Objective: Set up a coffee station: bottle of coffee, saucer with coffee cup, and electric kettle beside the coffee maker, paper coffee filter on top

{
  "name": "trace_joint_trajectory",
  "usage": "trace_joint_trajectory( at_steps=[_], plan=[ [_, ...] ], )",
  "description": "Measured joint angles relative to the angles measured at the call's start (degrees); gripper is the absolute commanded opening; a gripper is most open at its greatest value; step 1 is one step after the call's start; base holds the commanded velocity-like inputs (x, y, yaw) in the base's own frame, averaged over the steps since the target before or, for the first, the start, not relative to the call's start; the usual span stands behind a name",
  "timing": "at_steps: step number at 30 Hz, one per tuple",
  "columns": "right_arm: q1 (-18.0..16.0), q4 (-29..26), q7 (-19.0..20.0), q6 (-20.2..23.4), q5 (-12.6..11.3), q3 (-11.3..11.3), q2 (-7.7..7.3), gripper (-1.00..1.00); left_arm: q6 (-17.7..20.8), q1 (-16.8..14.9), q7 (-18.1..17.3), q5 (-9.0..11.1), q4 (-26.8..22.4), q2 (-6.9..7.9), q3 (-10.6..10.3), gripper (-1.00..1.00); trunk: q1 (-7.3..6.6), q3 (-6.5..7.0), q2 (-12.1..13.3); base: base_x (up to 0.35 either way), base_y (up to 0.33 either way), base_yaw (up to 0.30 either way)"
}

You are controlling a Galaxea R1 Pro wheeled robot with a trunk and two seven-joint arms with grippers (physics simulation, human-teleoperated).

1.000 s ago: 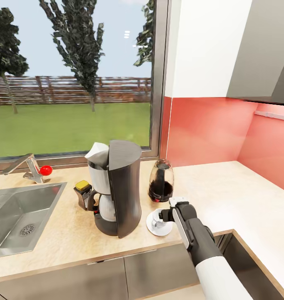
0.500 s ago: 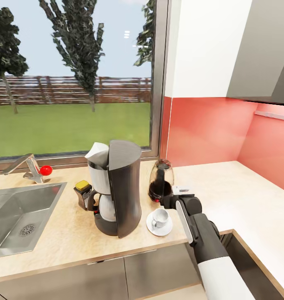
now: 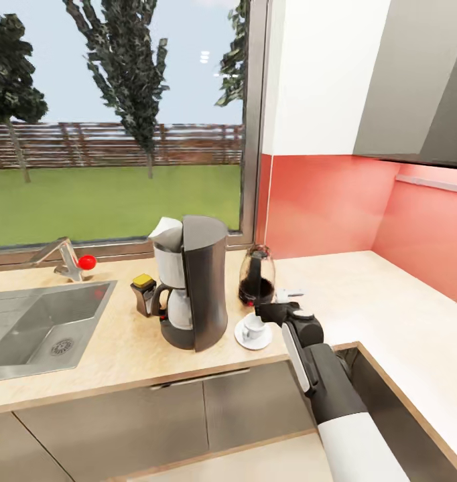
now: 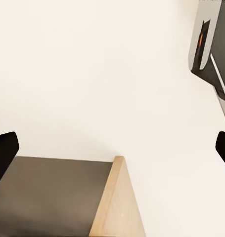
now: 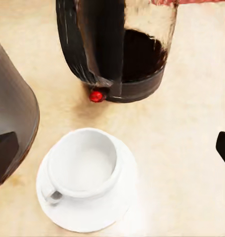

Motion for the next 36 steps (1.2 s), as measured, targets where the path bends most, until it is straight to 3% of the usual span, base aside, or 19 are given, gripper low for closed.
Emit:
trace_joint_trajectory(
  at_steps=[5, 6, 10, 12, 13, 16, 21, 24, 26, 31, 34, 36],
  plan=[
    [0.1, 0.7, 0.1, -15.8, 0.4, 0.0, 0.01, 1.0, -0.2, 0.0, 0.0, 0.0, 0.0, 0.04, 0.1, 1.0, 0.0, 0.0, 0.0, -0.336, 0.0, 0.0],
    [0.2, 1.9, 0.1, -20.8, 0.4, 0.0, 0.01, 1.0, -0.3, 0.0, 0.0, 0.0, 0.0, 0.04, 0.1, 1.0, 0.0, 0.0, 0.0, -0.336, 0.0, 0.0],
    [0.2, 8.7, 0.1, -30.1, 0.4, 0.0, 0.01, 1.0, -0.3, -0.1, 0.0, -0.1, -0.2, 0.07, 0.2, 1.0, 0.01, 0.0, 0.0, -0.336, 0.0, 0.0],
    [0.2, 15.8, 0.1, -37.2, 0.4, -0.1, 0.01, 1.0, -0.5, -0.1, 0.0, -0.1, -0.4, 0.05, 0.2, 1.0, 0.01, -0.01, 0.0, -0.336, 0.0, 0.0],
    [0.2, 22.3, 0.0, -42.9, 0.3, -0.2, 0.01, 1.0, -0.6, -0.2, 0.0, -0.1, -0.6, 0.1, 0.3, 1.0, 0.0, -0.02, 0.0, -0.336, 0.0, 0.0],
    [0.3, 35.5, -0.1, -54.1, 0.2, -0.3, -0.14, 1.0, -1.0, -0.4, 0.0, 0.0, -0.8, 0.21, 0.4, 1.0, 0.0, -0.01, 0.0, -0.336, 0.0, 0.0],
    [0.3, 58.5, -0.3, -76.6, 0.1, -0.8, -0.52, 1.0, -5.9, -0.8, -0.1, 0.1, -0.9, 0.23, 0.4, 1.0, -0.02, -0.02, 0.0, -0.219, 0.0, 0.0],
    [0.3, 65.1, -1.7, -79.4, 0.0, -1.0, -1.28, 1.0, -6.5, -0.9, -0.1, 0.1, -0.9, 0.16, 0.4, 1.0, -0.02, -0.02, 0.0, -0.037, 0.0, 0.0],
    [0.7, 69.6, -4.8, -80.5, -0.1, -1.2, -1.88, 1.0, -6.7, -1.0, -0.1, 0.0, -2.4, 0.0, 0.4, 1.0, -0.03, -0.01, 0.0, -0.006, 0.0, 0.0],
    [3.9, 71.6, -5.8, -79.6, 0.3, -0.7, -2.07, 1.0, -7.1, -0.9, -0.1, 0.0, -4.8, -0.28, 0.2, 1.0, -0.03, -0.01, 0.0, -0.001, 0.0, 0.0],
    [5.6, 71.7, -5.7, -74.2, 0.4, -0.7, -2.04, 1.0, -9.5, -0.9, -0.1, -0.1, -5.0, -0.28, 0.1, 1.0, -0.03, -0.01, 0.0, 0.0, 0.0, 0.0],
    [6.7, 71.8, -5.3, -61.7, 0.4, -0.7, -2.14, 1.0, -14.5, -0.8, -0.1, 0.0, -4.6, -0.24, 0.2, 1.0, -0.03, -0.01, 0.0, 0.0, 0.0, 0.0]
  ],
)
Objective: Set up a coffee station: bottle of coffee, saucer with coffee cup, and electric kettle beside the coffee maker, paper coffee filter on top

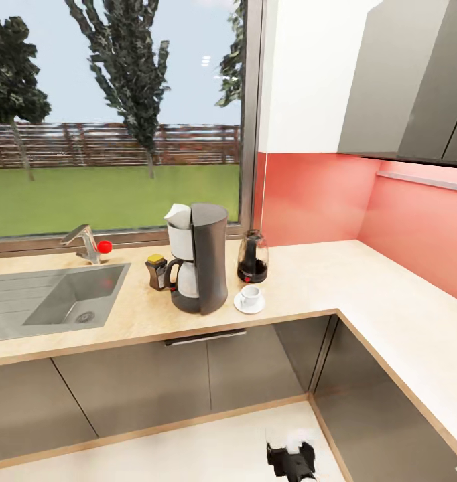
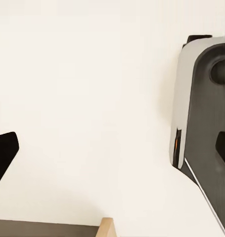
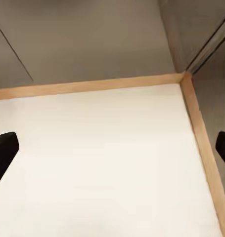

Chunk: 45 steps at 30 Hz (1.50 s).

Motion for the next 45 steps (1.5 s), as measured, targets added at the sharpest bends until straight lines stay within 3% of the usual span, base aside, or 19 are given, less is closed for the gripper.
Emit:
trace_joint_trajectory(
  at_steps=[2, 8, 9, 11, 26, 40, 45],
  plan=[
    [0.3, 0.0, 1.1, 11.3, 0.0, 0.1, 0.09, 1.0, -1.9, 0.1, 0.0, 0.1, 0.3, -0.05, 0.2, 1.0, 0.0, 0.0, 0.0, 0.0, 0.0, 0.0],
    [0.4, 0.2, 3.6, 27.7, -0.1, 0.1, 0.14, 1.0, -2.1, 0.4, 0.0, 0.3, 0.5, -0.2, 0.3, 1.0, 0.0, 0.0, 0.0, 0.0, 0.0, 0.0],
    [0.4, 0.1, 4.2, 33.2, -0.1, 0.1, 0.15, 1.0, -1.9, 0.4, 0.0, 0.3, 0.6, -0.28, 0.3, 1.0, 0.0, 0.0, 0.0, 0.0, 0.0, 0.022],
    [0.4, 0.2, 4.5, 36.2, -0.1, 0.1, 0.15, 1.0, -1.7, 0.5, 0.1, 0.3, 0.6, -0.28, 0.3, 1.0, 0.0, -0.04, 0.0, 0.0, 0.0, 0.148],
    [0.5, 0.2, 4.5, 37.0, 0.1, 0.2, -0.99, 1.0, -1.8, 0.5, 0.1, 0.9, 0.5, -0.58, 0.4, 1.0, 0.0, -0.55, 0.0, 0.0, 0.0, 0.229],
    [0.5, 0.2, 4.2, 36.8, 0.1, 0.2, -0.87, 1.0, -2.1, 0.5, 0.1, 0.8, 0.6, -0.91, 0.6, 1.0, 0.0, -0.62, 0.0, 0.0, 0.0, 0.008],
    [0.5, 0.1, 4.1, 33.9, -0.1, 0.1, -2.05, 1.0, -1.7, 0.5, 0.0, 0.6, 0.6, -1.03, 0.5, 1.0, 0.0, -0.62, 0.0, 0.0, 0.0, 0.0]
  ],
)
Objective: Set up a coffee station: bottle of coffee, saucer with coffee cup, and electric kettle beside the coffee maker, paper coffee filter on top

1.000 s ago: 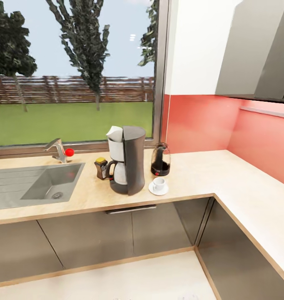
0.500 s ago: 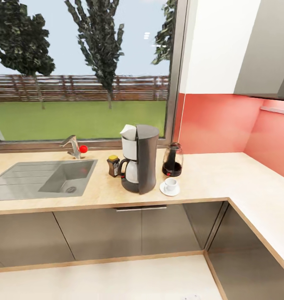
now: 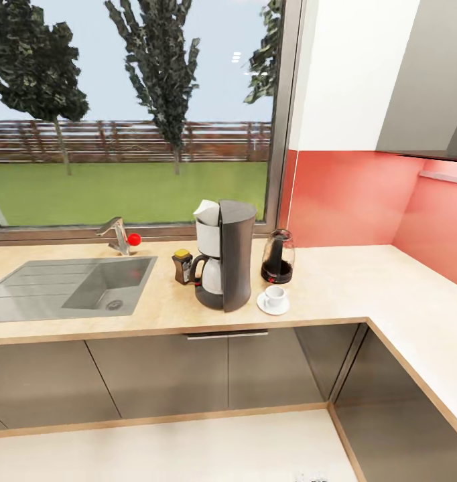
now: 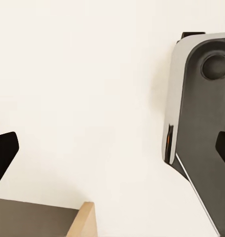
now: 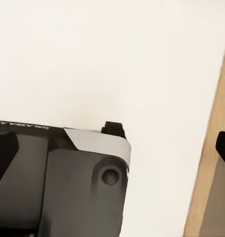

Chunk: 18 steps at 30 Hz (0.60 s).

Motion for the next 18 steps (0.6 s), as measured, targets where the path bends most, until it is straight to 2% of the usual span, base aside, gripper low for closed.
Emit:
trace_joint_trajectory(
  at_steps=[4, 5, 8, 12, 18],
  plan=[
    [0.0, -0.1, 0.1, -6.4, -0.1, 0.0, -0.4, 1.0, 0.1, -0.1, 0.0, -0.2, 0.0, 0.13, -0.1, 1.0, 0.0, 0.0, 0.0, 0.0, 0.0, 0.0],
    [0.1, 0.0, 0.2, -9.9, -0.1, 0.0, -0.49, 1.0, 0.1, -0.1, 0.0, -0.2, 0.1, 0.19, -0.2, 1.0, 0.0, 0.0, 0.0, 0.0, 0.0, 0.0],
    [0.6, -0.1, 0.2, -14.1, 0.0, 0.0, -0.64, 1.0, 0.1, -0.1, 0.0, -0.2, 0.1, 0.21, -0.2, 1.0, 0.0, 0.0, 0.0, 0.0, 0.0, 0.0],
    [1.0, -0.1, 0.2, -16.0, 0.0, 0.0, -0.7, 1.0, 0.1, -0.1, 0.0, -0.3, 0.1, 0.13, -0.2, 1.0, 0.0, 0.0, 0.0, 0.0, 0.0, 0.0],
    [1.1, -0.1, 0.2, -16.5, 0.0, 0.0, -0.71, 1.0, 0.1, -0.1, -0.1, -0.3, 0.0, 0.08, -0.3, 1.0, 0.0, 0.0, 0.0, 0.0, 0.0, 0.0]
  ],
)
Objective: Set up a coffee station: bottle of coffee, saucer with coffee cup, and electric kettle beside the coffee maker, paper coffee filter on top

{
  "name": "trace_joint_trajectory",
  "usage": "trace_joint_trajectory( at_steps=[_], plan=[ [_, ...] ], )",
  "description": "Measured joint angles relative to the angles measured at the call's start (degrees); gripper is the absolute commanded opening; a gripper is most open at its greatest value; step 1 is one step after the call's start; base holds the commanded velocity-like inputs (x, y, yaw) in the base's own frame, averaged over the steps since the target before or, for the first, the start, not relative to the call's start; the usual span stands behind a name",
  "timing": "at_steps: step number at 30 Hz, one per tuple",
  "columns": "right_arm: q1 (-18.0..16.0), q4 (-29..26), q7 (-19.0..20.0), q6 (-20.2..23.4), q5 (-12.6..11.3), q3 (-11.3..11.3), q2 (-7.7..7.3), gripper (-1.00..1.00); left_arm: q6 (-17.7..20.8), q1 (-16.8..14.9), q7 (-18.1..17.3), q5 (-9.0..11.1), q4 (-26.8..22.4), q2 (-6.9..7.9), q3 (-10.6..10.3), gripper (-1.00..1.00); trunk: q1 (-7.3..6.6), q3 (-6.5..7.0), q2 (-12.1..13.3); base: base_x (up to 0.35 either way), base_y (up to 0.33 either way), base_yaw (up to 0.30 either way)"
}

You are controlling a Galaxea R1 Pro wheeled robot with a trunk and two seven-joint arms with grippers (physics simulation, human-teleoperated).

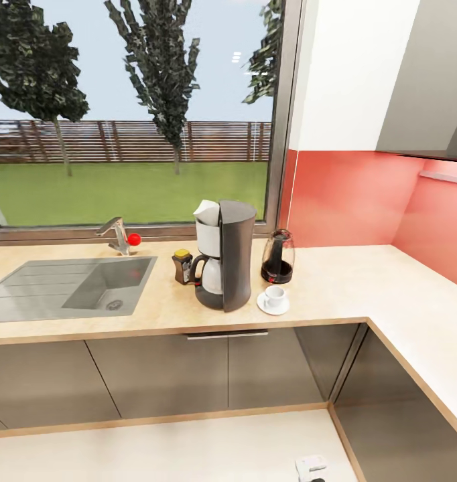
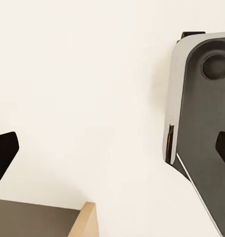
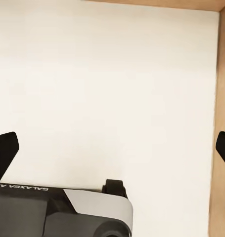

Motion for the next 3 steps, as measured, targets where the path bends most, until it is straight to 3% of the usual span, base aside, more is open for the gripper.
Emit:
trace_joint_trajectory(
  at_steps=[3],
  plan=[
    [0.0, 0.0, 0.0, 0.0, 0.0, 0.0, 0.0, 1.0, 0.0, 0.0, 0.0, 0.0, 0.0, 0.05, 0.0, 1.0, 0.0, 0.0, 0.0, 0.0, 0.0, 0.0]
  ],
)
